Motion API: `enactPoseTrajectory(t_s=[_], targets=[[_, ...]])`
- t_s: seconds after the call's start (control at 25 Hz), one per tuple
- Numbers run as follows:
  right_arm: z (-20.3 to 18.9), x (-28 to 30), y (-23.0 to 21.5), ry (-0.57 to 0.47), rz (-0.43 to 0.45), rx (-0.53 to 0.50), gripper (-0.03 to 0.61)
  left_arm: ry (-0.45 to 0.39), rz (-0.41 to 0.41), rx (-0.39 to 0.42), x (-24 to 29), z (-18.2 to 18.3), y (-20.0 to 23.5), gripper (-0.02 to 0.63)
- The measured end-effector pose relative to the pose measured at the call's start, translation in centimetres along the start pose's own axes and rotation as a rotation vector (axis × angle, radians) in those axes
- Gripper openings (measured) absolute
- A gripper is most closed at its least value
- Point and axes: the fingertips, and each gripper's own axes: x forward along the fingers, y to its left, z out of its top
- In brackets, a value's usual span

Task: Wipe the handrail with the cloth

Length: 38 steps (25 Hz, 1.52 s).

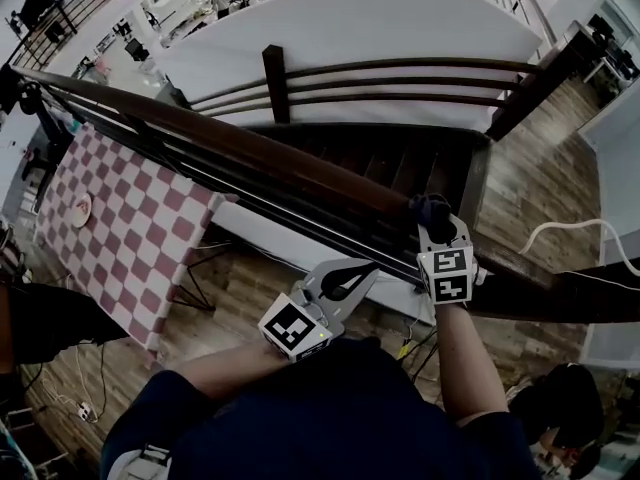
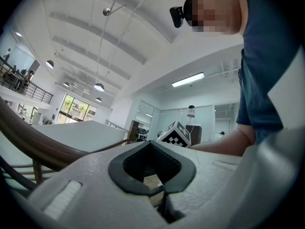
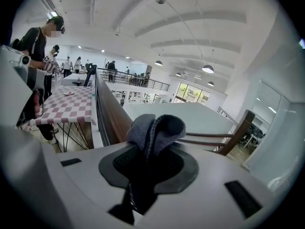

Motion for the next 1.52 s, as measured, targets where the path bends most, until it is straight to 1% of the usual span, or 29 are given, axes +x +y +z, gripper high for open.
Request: enactPoseTrajectory(t_s=[0.12,0.32,0.48,0.6,0.76,0.92,1.08,1.32,1.52], targets=[[2.6,2.4,3.4,-0.015,0.052,-0.032,0.091,0.011,0.030,-0.009,-2.0,-0.4,1.4,-0.005],[6.8,5.6,8.5,-0.015,0.126,-0.109,0.091,-0.011,0.083,-0.017,-4.6,0.2,3.1,-0.005],[9.2,7.3,11.8,-0.026,0.176,-0.168,0.091,-0.035,0.115,-0.020,-5.9,0.5,4.0,-0.005],[10.3,8.0,13.4,-0.033,0.202,-0.206,0.091,-0.040,0.128,-0.025,-6.0,0.6,4.0,-0.005],[10.2,7.8,13.1,-0.053,0.228,-0.223,0.091,-0.034,0.119,-0.020,-5.0,0.2,3.6,-0.005],[8.5,6.4,11.6,-0.061,0.239,-0.214,0.091,-0.021,0.085,-0.014,-2.8,-0.2,2.0,-0.005],[5.3,4.0,8.0,-0.050,0.206,-0.183,0.091,-0.005,0.025,-0.011,0.4,-0.8,-0.8,-0.005],[-0.3,0.1,-0.1,-0.026,0.111,-0.103,0.091,0.034,-0.060,-0.012,5.5,-2.3,-5.6,-0.005],[-6.7,-4.4,-7.9,0.014,-0.002,-0.023,0.091,0.066,-0.148,0.001,9.7,-3.7,-10.5,-0.005]])
